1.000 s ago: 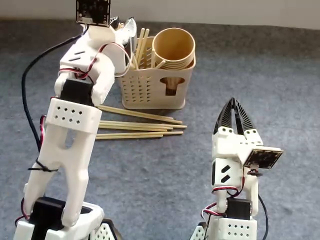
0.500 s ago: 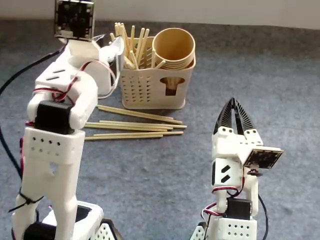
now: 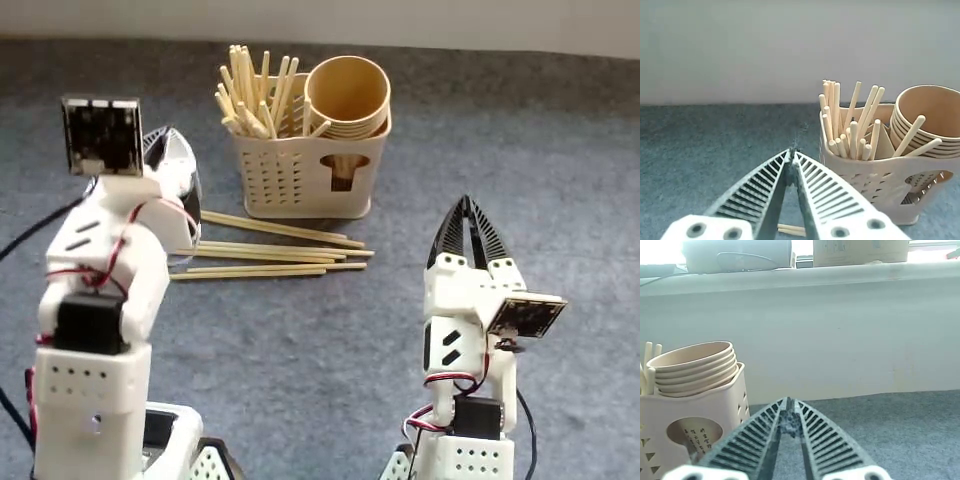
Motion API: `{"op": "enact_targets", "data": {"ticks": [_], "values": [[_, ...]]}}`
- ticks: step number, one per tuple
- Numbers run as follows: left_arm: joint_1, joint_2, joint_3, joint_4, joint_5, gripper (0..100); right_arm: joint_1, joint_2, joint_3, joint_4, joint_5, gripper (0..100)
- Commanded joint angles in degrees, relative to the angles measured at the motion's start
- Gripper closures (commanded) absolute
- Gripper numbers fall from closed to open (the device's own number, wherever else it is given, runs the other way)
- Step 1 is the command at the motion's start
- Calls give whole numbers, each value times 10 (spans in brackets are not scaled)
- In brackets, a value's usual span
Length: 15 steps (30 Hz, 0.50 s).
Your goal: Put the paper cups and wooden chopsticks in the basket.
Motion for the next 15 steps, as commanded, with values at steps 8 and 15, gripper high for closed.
{"op": "enact_targets", "data": {"ticks": [8,15], "values": [[-16,-189,153,-33,2,976,-4,4,87,1,5,993],[-74,-292,247,-32,2,898,-4,4,87,1,5,993]]}}
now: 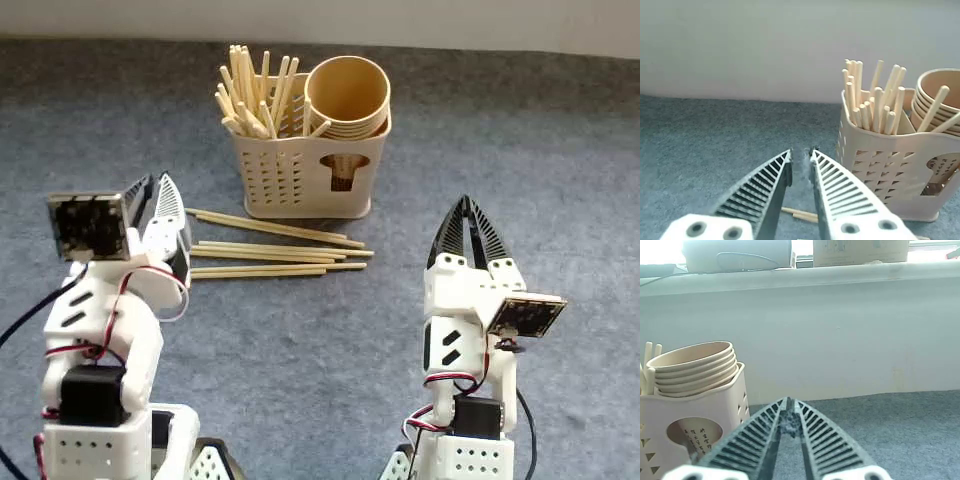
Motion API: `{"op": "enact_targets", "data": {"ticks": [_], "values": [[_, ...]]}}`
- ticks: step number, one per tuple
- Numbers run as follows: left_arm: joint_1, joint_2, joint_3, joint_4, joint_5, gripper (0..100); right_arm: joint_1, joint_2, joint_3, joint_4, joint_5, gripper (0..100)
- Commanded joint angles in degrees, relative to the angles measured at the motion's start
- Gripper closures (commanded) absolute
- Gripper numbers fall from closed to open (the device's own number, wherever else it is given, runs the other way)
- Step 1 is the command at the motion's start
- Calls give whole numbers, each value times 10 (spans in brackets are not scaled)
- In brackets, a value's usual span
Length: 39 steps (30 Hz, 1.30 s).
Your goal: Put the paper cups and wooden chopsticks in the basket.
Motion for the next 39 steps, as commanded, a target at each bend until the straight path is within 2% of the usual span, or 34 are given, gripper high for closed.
{"op": "enact_targets", "data": {"ticks": [1,13,29,34,39], "values": [[-44,-73,49,-11,2,896,-4,4,87,1,5,993],[-118,-265,240,-11,2,894,-4,4,87,2,5,993],[-226,-260,414,-11,2,894,-4,3,75,3,5,993],[-260,-260,414,43,2,894,-14,4,-13,131,45,993],[-258,-260,414,81,1,894,-98,5,-80,218,97,993]]}}
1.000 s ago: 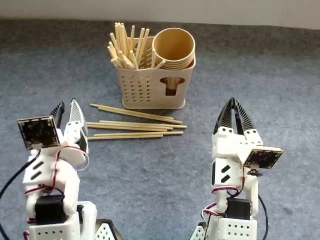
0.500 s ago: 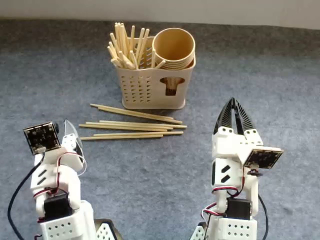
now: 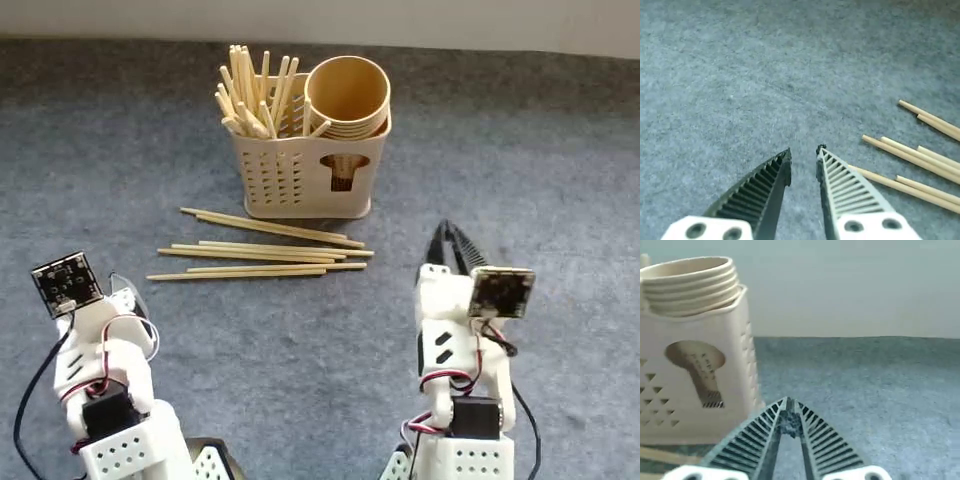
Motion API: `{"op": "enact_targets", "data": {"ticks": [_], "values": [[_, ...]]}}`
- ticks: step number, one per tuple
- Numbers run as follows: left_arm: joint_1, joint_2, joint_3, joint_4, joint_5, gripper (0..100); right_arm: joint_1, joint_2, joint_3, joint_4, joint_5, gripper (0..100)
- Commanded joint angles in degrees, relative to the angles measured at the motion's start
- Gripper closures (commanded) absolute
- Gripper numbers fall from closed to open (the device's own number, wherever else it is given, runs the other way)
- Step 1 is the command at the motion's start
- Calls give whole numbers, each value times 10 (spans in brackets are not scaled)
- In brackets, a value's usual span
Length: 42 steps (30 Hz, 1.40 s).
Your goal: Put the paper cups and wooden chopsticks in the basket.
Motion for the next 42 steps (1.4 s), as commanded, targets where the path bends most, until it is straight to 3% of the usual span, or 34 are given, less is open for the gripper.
{"op": "enact_targets", "data": {"ticks": [1,8,17,23,31,42], "values": [[-2,-1,13,20,1,894,-71,5,-56,47,52,993],[-2,0,13,22,1,894,-133,26,-80,102,94,993],[-2,0,13,22,1,895,-146,279,-220,107,98,993],[-2,0,13,22,1,895,-204,417,-267,108,98,993],[-4,0,13,28,1,895,-275,520,-301,108,153,993],[-3,0,13,29,1,895,-296,638,-395,108,162,993]]}}
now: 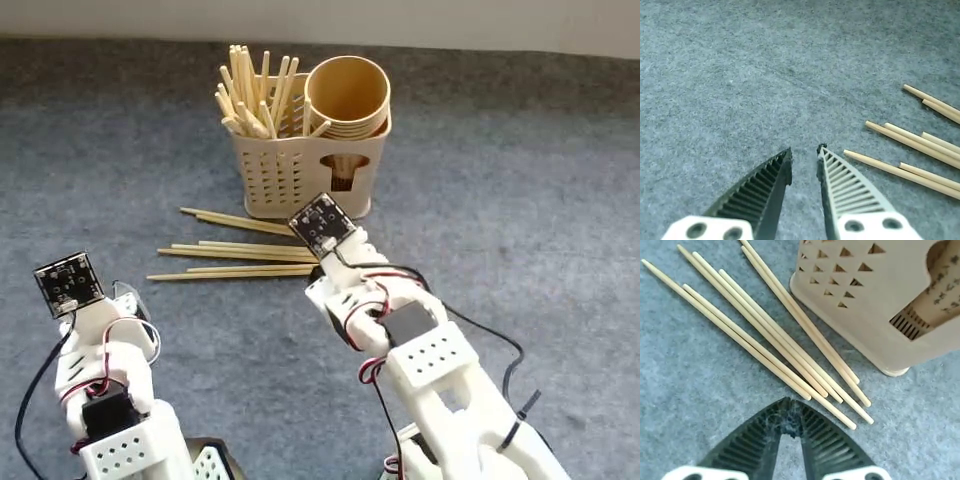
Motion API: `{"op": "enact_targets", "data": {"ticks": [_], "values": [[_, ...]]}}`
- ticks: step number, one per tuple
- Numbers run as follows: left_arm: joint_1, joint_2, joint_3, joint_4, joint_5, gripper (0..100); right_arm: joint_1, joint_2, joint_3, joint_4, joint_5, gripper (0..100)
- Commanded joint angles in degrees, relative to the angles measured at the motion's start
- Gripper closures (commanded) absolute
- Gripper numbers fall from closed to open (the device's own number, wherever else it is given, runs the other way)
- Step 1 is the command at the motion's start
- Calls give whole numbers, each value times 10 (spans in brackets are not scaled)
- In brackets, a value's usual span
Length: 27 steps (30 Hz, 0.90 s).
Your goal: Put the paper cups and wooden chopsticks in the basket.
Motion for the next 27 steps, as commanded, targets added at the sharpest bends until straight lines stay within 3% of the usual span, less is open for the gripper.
{"op": "enact_targets", "data": {"ticks": [1,8,15,21,27], "values": [[-2,0,12,1,1,895,-7,36,-68,3,10,993],[-5,0,12,1,1,895,-43,142,-149,3,11,985],[-5,0,12,2,1,895,-66,245,-205,3,11,875],[-5,0,12,2,1,896,-99,339,-230,3,104,875],[-5,0,12,2,1,897,-95,422,-298,3,117,875]]}}
